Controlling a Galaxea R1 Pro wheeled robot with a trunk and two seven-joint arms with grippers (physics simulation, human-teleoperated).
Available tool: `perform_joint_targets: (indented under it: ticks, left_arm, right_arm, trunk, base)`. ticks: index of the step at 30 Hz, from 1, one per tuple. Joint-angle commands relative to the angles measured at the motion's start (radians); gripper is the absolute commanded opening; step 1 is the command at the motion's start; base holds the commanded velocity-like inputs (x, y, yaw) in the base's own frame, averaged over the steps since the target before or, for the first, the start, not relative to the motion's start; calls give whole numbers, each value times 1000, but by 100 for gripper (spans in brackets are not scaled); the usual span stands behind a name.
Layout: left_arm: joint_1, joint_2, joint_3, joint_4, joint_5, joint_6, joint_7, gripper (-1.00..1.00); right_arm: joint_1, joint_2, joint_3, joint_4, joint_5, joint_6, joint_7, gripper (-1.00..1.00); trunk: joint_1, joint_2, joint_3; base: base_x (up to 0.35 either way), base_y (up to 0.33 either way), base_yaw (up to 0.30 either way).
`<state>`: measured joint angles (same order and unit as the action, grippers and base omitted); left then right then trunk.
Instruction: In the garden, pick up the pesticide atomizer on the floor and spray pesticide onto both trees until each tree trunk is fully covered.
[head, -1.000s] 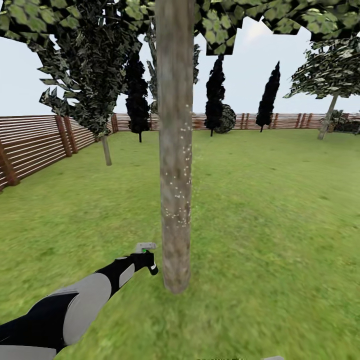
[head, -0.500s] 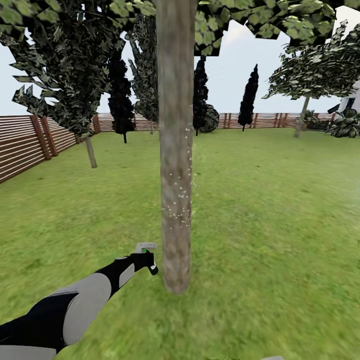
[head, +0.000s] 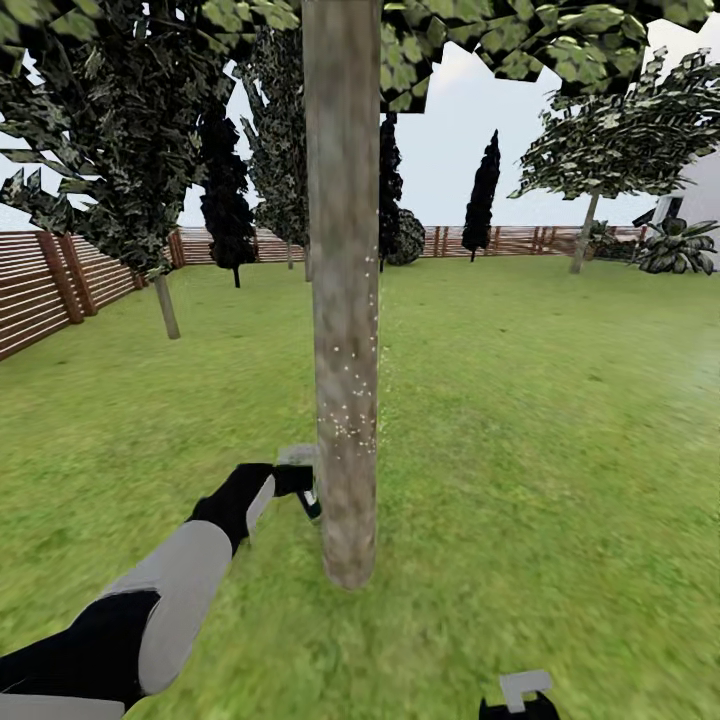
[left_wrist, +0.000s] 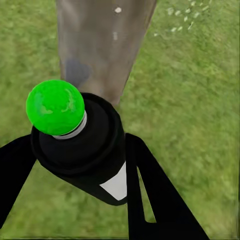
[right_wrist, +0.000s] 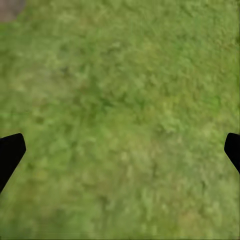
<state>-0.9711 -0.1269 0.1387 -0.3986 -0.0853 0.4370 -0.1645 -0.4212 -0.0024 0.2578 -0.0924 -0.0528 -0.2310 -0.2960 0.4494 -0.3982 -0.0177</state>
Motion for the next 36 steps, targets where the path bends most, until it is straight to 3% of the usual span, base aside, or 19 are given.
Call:
perform_joint_targets:
  ticks: [1,2,4,7,10,11,12,17,23,27,36]
  left_arm:
    - [0,-1,7,-100,-9,104,-7,-100]
    - [-1,0,7,-199,-9,225,-7,-100]
    - [-15,1,7,-292,-9,403,-7,-100]
    - [-100,1,7,-338,-10,514,-10,-100]
    - [-209,1,7,-341,-10,542,-11,-100]
    - [-271,1,7,-329,-10,550,-12,-100]
    - [-355,1,7,-289,-10,555,-12,-100]
    - [-574,1,7,-178,-10,561,-12,-100]
    - [-791,0,7,-17,-9,563,-13,-100]
    - [-876,0,7,-3,-8,565,-13,-100]
    - [-918,0,20,20,-7,564,-13,-100]
  right_arm:
    - [-1,0,8,11,-6,-2,-3,100]
    - [-1,1,8,37,-5,-3,-3,100]
    - [-1,1,8,62,-4,-3,-3,100]
    - [-1,1,9,72,-4,-4,-3,100]
    - [-1,-1,7,80,-4,-4,-3,100]
    - [-1,-3,7,94,-4,-4,-3,100]
    - [-1,-3,7,108,-4,-5,-3,100]
    - [-1,1,6,125,-5,-8,-3,100]
    - [-1,1,6,126,-7,-8,-3,100]
    - [-1,1,6,126,-8,-7,-3,100]
    - [-1,1,6,127,-9,-7,-3,100]
  trunk:
    - [1,-2,-2]
    - [1,-2,-2]
    - [1,-2,-2]
    - [1,-2,-2]
    - [1,-2,-2]
    - [1,-2,-2]
    - [1,-2,-2]
    - [1,-2,-2]
    - [1,-2,-2]
    - [1,-2,-2]
    - [1,-2,-2]
  base:
    - [0,0,0]
    - [0,0,0]
    - [0,0,0]
    - [0,0,0]
    - [0,0,0]
    - [0,0,0]
    - [0,0,0]
    - [0,0,0]
    - [0,0,0]
    - [0,0,0]
    - [0,0,0]
